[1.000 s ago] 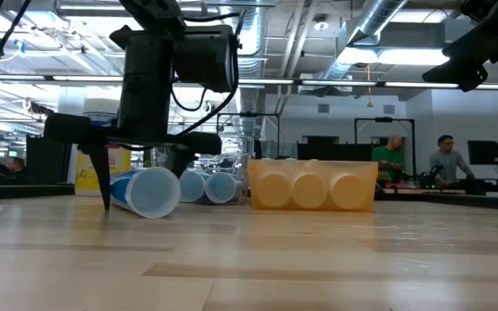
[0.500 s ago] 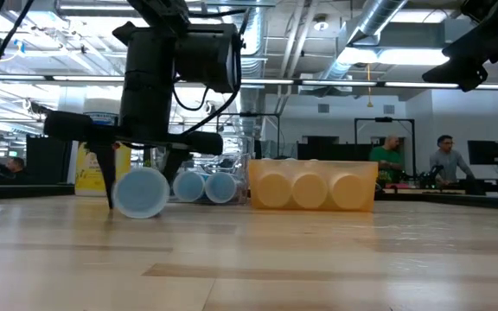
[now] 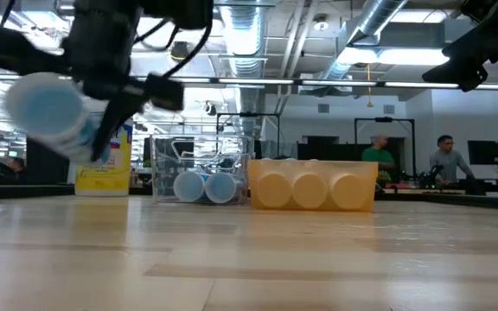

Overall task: Pick & place silicon tubes, Sealant and Lysol wipes
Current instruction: Put the blue sealant into the transparent bin

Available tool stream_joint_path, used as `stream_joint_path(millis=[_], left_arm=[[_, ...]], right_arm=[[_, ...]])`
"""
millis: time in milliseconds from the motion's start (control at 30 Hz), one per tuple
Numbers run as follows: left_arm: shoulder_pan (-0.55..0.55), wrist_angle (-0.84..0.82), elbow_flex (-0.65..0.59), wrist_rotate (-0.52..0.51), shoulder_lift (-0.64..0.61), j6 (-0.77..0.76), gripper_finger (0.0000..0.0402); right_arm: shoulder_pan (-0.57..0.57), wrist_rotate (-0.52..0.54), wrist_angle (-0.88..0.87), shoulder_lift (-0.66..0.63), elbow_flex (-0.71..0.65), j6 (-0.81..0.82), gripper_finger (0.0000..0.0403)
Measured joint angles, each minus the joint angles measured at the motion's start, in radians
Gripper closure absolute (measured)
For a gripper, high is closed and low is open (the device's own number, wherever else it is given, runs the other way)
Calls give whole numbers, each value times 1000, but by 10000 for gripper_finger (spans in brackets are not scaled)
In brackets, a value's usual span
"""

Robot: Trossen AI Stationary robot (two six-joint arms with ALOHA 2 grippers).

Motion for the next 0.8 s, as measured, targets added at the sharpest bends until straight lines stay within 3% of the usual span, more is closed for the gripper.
stream_joint_path(millis=[233, 467, 667, 800], left_arm=[[-9, -180, 150, -83, -59, 8, 200], [28, -398, 397, -208, -67, 110, 200], [158, -368, 525, -368, -68, 337, 200], [277, -308, 532, -394, -67, 529, 200]], right_arm=[[0, 0, 2, 0, 0, 0, 127], [0, 0, 7, 0, 0, 0, 127], [0, 0, 8, 0, 0, 0, 127], [0, 0, 8, 0, 0, 20, 127]])
